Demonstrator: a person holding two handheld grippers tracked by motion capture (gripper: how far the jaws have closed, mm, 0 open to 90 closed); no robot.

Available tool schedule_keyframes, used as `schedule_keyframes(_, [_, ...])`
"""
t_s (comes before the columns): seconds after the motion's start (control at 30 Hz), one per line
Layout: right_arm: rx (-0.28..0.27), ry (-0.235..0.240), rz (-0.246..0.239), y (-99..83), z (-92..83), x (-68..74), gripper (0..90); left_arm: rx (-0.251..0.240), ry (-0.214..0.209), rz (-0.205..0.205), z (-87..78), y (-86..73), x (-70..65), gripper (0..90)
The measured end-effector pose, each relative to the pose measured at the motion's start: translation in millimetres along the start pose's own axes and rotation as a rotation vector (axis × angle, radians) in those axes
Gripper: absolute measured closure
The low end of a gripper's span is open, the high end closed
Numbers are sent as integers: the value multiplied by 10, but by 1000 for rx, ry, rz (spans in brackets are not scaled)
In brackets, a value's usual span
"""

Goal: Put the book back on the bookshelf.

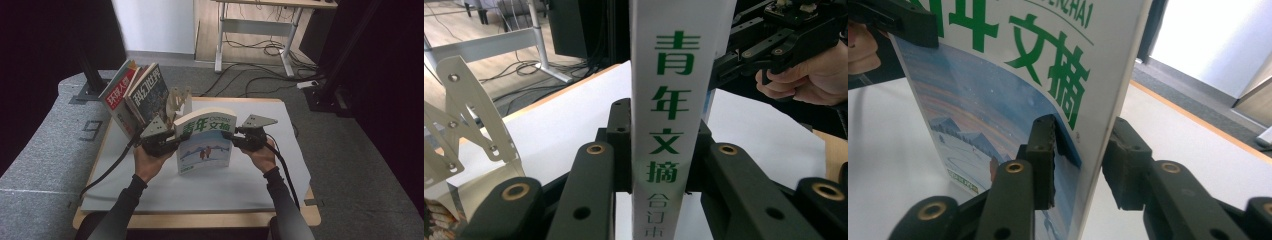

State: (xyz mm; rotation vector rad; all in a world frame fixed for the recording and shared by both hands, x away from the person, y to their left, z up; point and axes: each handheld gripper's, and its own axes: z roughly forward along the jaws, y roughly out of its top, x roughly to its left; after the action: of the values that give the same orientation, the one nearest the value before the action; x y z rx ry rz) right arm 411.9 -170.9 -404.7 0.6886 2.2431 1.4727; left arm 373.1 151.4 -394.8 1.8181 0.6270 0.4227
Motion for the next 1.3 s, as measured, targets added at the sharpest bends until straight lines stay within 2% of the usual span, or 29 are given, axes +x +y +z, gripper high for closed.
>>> schedule_keyframes(0.2, [2,2,12,-7,-14,-25,591,-4,-18,-4,-16,17,-13,738])
schedule_keyframes(0.3, [9,-30,11,-17,-40,-49,568,-12,-26,-8,-35,26,-14,739])
schedule_keyframes(0.43, [1,-45,30,-46,-96,-100,529,-14,-10,-12,-58,30,-6,740])
schedule_keyframes(0.53, [7,-47,29,-81,-117,-118,502,-19,2,-30,-82,9,39,740])
schedule_keyframes(0.73, [49,-51,28,-213,-101,-130,460,-26,3,-62,-140,-7,95,740])
schedule_keyframes(0.93, [74,-61,73,-364,-124,-171,419,-19,20,-79,-167,12,136,740])
schedule_keyframes(1.03, [101,-73,92,-437,-137,-197,391,-15,25,-87,-178,22,153,740])
schedule_keyframes(1.3, [134,-109,143,-639,-199,-272,360,9,36,-114,-222,61,213,740])
